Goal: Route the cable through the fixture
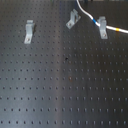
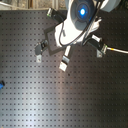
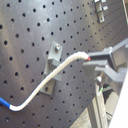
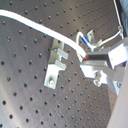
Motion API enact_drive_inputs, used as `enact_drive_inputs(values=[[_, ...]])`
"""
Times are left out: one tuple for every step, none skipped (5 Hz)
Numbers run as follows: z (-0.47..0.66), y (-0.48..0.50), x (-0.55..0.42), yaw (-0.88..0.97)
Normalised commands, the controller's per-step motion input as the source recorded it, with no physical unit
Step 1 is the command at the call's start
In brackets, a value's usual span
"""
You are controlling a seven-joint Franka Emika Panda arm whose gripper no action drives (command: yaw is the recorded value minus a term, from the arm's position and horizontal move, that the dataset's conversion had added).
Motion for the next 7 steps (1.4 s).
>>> enact_drive_inputs(values=[[0.46,0.523,0.067,0.25],[0.37,0.371,-0.086,0.51],[0.38,-0.007,0.005,0.24],[0.08,-0.287,-0.240,-0.23],[0.01,-0.334,-0.282,-0.37],[-0.01,-0.262,-0.308,-0.34],[-0.07,-0.252,-0.261,-0.35]])
